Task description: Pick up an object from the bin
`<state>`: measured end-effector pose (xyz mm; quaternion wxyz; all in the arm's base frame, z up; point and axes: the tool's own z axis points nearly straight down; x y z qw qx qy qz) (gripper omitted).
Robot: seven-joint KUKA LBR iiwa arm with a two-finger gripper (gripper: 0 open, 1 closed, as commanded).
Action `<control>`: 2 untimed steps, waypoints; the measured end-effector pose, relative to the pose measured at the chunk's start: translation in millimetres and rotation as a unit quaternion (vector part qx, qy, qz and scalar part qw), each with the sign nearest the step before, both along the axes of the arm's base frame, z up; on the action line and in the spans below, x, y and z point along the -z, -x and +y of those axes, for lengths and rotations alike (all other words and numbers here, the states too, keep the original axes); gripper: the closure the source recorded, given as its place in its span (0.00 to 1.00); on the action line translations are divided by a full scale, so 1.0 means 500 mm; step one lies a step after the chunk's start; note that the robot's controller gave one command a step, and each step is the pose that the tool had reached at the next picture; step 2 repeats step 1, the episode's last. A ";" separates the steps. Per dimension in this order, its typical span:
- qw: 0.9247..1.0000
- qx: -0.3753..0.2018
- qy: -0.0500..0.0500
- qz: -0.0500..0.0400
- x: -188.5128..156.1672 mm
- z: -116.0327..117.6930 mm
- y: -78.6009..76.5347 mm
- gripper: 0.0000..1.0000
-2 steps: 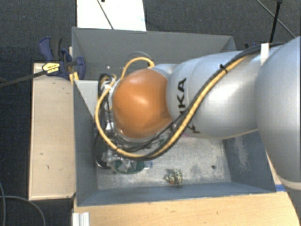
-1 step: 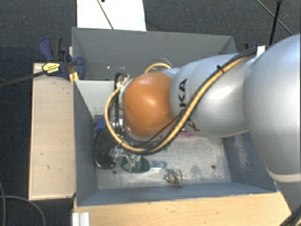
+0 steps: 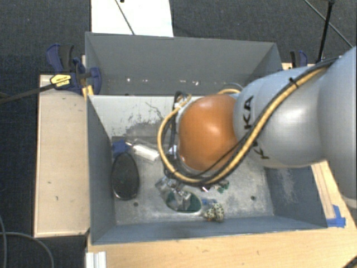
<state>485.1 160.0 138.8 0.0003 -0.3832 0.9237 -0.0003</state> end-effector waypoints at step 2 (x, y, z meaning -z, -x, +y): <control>1.000 0.022 -0.001 -0.004 -0.128 -0.060 -0.022 1.00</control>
Offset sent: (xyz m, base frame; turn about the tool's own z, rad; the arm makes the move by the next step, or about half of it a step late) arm 0.0086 -0.0284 0.0602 0.0379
